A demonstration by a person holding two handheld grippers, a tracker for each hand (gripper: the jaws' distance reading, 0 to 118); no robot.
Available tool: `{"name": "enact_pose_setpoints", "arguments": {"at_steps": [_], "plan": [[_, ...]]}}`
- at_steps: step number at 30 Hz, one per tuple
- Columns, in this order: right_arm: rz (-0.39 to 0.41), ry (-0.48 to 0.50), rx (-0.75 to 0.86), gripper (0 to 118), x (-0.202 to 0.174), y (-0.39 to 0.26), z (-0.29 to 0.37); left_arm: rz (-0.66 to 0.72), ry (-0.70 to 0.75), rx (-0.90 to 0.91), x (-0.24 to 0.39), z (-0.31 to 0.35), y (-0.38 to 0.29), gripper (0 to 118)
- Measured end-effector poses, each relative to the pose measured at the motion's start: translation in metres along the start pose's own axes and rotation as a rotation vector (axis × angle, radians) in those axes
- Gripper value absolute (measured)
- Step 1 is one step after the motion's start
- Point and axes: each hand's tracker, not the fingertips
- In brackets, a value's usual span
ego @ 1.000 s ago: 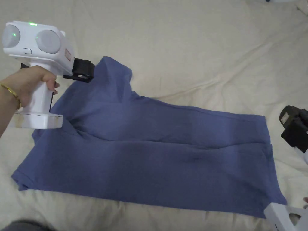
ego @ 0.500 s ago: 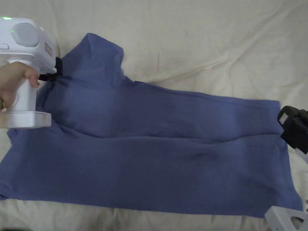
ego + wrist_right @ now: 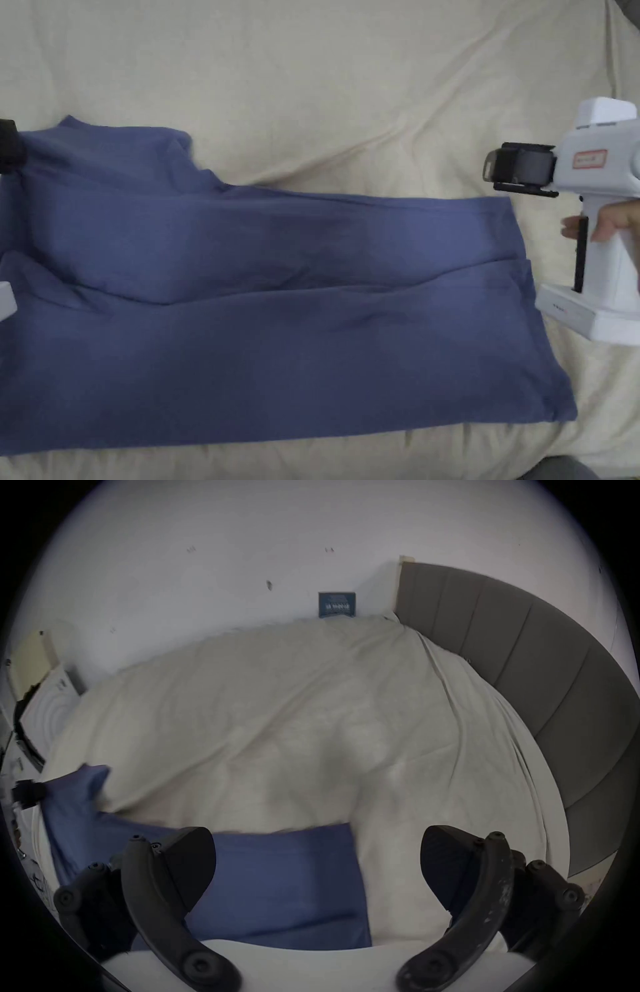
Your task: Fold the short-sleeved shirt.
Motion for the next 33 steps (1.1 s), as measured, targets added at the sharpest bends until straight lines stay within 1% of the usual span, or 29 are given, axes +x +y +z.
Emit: {"name": "enact_pose_setpoints", "arguments": {"at_steps": [3,4,5,7,8,9,11,12,13,15,17,21,23,24,26,29,31,33], "plan": [[-0.006,-0.027,-0.15,118,0.005,0.006,-0.044,0.0,0.008,-0.011,0.007,0.005,-0.003,0],[-0.012,-0.036,-0.18,112,0.005,0.006,-0.057,0.005,0.013,-0.018,0.009,0.006,-0.003,0],[-0.031,-0.033,-0.204,100,0.007,0.004,-0.067,0.012,0.012,-0.025,0.011,0.006,-0.003,0],[-0.076,-0.025,-0.217,88,0.009,0.001,-0.081,0.018,0.02,-0.033,0.015,0.006,-0.006,0],[-0.095,-0.028,-0.22,77,0.01,-0.001,-0.085,0.02,0.031,-0.04,0.014,0.002,-0.003,0],[-0.11,-0.027,-0.222,53,0.011,-0.002,-0.087,0.015,0.036,-0.039,0.016,0.001,-0.004,0],[-0.113,-0.019,-0.204,27,0.012,-0.004,-0.082,0.014,0.042,-0.039,0.019,0.001,-0.006,0],[-0.088,-0.015,-0.195,8,0.01,-0.003,-0.078,0.02,0.042,-0.046,0.02,0.001,-0.004,0],[-0.063,-0.01,-0.192,6,0.009,-0.001,-0.073,0.03,0.04,-0.051,0.021,0.002,-0.004,0],[0.004,0.012,-0.177,6,0.009,0.004,-0.057,0.052,0.036,-0.054,0.023,0.007,-0.003,0],[0.031,0.031,-0.119,6,0.012,0.007,-0.032,0.079,0.03,-0.038,0.023,0.018,-0.002,0],[0.009,0.113,-0.03,6,0.027,0.002,0.029,0.097,-0.01,0.014,0.019,0.06,-0.007,0],[0.027,0.126,0.004,6,0.035,-0.009,0.058,0.094,-0.019,0.036,0.016,0.084,-0.016,0],[0.027,0.127,0.014,6,0.04,-0.018,0.073,0.092,-0.024,0.04,-0.001,0.089,-0.02,0],[0.024,0.139,0.027,6,0.048,-0.035,0.092,0.072,-0.014,0.047,-0.011,0.104,-0.033,0],[-0.004,0.153,0.029,6,0.059,-0.072,0.111,0.056,0.012,0.038,-0.031,0.116,-0.064,0],[-0.024,0.162,0.018,6,0.065,-0.102,0.118,0.081,0.024,0.005,-0.042,0.121,-0.089,0],[-0.07,0.18,-0.008,6,0.072,-0.132,0.122,0.104,0.037,-0.025,-0.046,0.122,-0.117,2]]}}
